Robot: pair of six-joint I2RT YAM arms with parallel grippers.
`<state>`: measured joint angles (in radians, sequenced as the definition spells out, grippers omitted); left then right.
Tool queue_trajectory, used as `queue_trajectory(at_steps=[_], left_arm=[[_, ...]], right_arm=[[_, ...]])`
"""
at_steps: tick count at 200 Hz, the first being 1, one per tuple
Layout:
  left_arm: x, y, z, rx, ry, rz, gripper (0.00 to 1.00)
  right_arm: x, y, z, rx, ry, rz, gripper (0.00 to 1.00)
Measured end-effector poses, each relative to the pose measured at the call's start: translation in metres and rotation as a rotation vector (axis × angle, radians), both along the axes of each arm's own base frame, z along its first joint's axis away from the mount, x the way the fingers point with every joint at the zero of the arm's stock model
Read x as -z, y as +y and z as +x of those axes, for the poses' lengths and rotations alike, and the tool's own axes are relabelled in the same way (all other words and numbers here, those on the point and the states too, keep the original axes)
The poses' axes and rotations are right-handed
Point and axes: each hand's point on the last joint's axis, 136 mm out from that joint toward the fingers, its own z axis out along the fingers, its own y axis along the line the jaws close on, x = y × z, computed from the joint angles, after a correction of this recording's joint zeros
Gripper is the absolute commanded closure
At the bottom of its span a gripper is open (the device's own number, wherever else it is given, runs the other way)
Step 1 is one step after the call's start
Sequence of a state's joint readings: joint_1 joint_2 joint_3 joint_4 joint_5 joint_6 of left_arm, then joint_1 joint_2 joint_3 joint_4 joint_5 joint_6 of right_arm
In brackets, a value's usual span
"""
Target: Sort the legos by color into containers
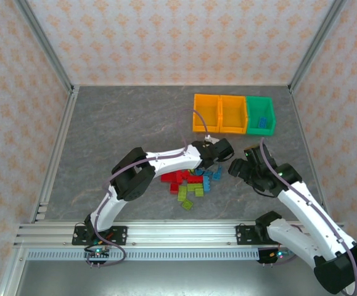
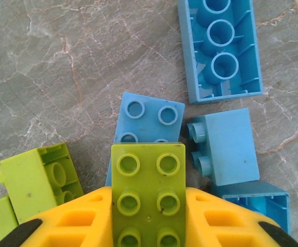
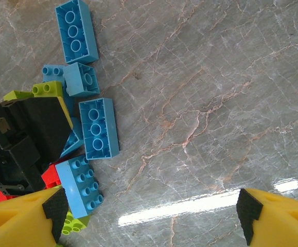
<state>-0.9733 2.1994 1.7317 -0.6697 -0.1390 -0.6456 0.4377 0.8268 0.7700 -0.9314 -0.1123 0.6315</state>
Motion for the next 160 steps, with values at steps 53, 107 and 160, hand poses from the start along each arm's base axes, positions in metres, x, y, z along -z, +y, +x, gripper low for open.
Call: queue_trajectory(at_steps=[53,107,160], left_arm=[[-0.015,-0.003,0.001,0.016,-0.016,-0.023,0.76],[-0.115,-0.039,0.039,0.044,-0.222,-0.159,0.76],[-0.170,-0.084,0.129,0.041,-0.467,-0.270,0.72]], right_arm=[[-0.013,-0.005,0.000,0.029,-0.053,0.008,0.12],[-0.028,-0.018,0.000,0.101,-0.139,0.011,0.11],[-0.038,-0.026,-0.001,0.152,-0.193,0.018,0.10]])
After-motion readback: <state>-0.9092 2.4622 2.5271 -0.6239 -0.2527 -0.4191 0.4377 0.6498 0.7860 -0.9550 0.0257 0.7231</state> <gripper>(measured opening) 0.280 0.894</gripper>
